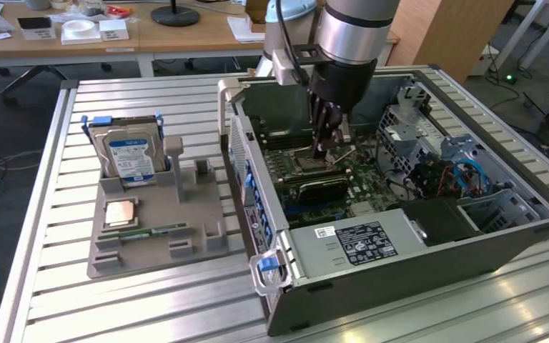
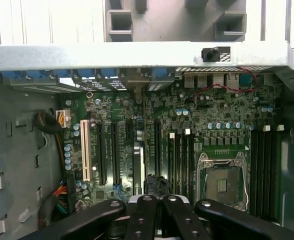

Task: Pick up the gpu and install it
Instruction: 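Press down on the gpu until it lock into place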

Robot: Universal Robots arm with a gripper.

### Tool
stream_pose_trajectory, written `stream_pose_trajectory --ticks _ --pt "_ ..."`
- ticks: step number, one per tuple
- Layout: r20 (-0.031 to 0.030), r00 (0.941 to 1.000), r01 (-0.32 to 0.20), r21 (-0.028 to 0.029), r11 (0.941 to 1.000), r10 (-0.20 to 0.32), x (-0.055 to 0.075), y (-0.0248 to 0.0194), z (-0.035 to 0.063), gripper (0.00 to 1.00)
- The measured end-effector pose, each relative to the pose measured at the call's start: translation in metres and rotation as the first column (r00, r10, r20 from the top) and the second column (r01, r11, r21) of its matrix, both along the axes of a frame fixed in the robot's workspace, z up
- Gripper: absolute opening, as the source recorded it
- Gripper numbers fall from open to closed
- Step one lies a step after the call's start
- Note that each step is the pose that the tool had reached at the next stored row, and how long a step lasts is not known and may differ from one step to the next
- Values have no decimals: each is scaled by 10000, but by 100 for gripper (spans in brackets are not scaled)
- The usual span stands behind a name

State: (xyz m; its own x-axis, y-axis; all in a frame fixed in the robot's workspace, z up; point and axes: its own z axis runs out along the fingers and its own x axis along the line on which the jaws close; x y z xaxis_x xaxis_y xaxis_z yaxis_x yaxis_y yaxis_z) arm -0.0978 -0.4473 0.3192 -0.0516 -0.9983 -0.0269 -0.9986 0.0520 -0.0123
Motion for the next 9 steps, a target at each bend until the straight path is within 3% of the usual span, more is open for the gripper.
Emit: stream_pose_trajectory --ticks 3,9 --pt "0 10000 1 0 10000 -1 0 2 -52 11" --pt "2 10000 1 2 10000 -1 0 3 -62 11"
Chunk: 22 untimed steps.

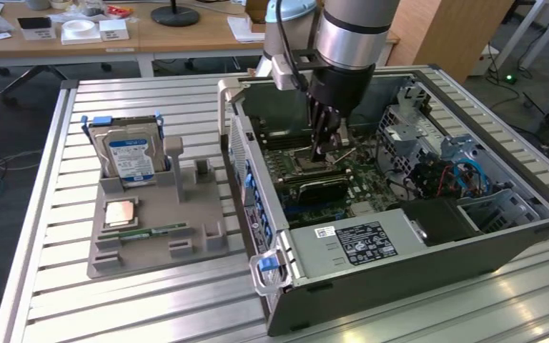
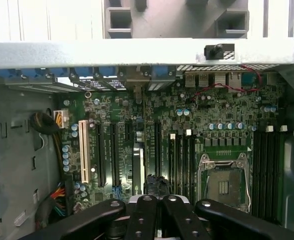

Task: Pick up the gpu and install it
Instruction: 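Press down on the gpu until it lock into place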

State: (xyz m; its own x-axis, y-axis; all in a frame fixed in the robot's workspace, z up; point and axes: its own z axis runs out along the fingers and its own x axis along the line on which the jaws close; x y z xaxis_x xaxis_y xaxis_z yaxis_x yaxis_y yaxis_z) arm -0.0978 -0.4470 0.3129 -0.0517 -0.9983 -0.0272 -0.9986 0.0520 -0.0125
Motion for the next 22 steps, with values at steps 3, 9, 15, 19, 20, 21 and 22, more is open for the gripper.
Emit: stream_pose_trajectory --ticks 3,9,15,19,20,21,22 --pt "-1 10000 0 -2 10000 0 0 0 -41 11" --pt "-2 10000 0 -4 10000 0 0 0 -96 11" --pt "-2 10000 0 -2 10000 0 -3 0 -160 11" --pt "-1 10000 0 -2 10000 0 -5 0 -229 11" --pt "-1 10000 1 -2 10000 -1 -6 0 -240 11" --pt "-2 10000 0 -2 10000 0 -6 0 -243 11" --pt "-2 10000 0 -3 10000 0 -6 0 -242 11"
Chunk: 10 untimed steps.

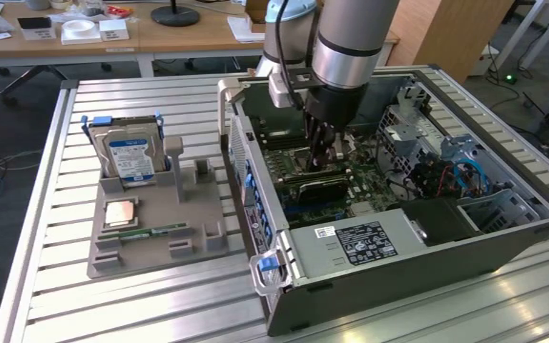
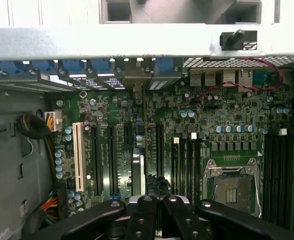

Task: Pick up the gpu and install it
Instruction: 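Press down on the gpu until it lock into place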

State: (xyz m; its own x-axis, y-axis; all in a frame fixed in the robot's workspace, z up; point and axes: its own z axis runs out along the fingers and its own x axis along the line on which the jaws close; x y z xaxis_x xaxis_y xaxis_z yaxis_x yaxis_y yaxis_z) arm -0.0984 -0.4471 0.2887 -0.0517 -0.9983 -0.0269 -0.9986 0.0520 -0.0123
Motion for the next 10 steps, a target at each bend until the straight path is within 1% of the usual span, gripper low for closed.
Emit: stream_pose_trajectory --ticks 4,10 --pt "1 10000 1 1 10000 -1 -8 -5 -25 11" --pt "1 10000 -1 1 10000 1 -21 -6 -122 11"
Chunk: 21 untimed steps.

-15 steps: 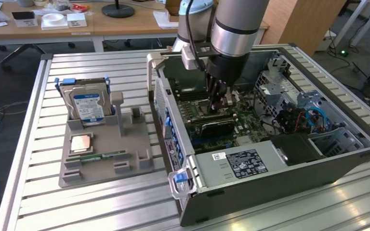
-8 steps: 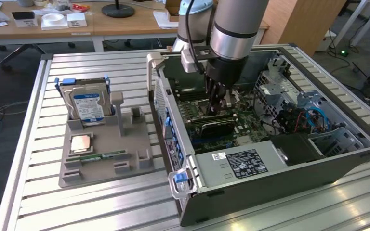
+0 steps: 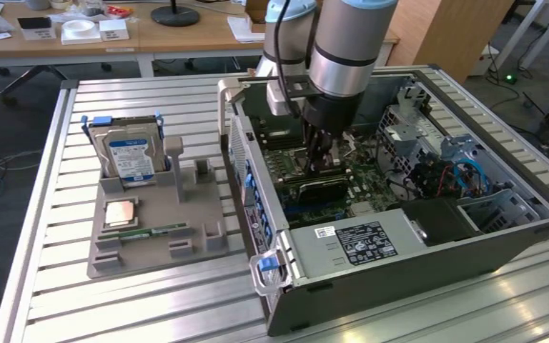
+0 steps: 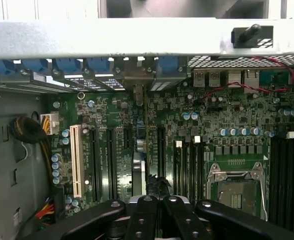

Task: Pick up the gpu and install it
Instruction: 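Press down on the gpu until it lock into place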

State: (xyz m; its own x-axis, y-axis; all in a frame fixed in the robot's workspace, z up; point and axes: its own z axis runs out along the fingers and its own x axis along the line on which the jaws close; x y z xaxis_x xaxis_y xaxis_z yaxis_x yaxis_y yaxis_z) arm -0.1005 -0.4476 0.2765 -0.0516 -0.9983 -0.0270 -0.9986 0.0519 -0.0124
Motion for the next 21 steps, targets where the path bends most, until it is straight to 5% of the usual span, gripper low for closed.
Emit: stream_pose_trajectory --ticks 21 --pt "0 10000 -1 5 10000 1 6 -40 -57 11"
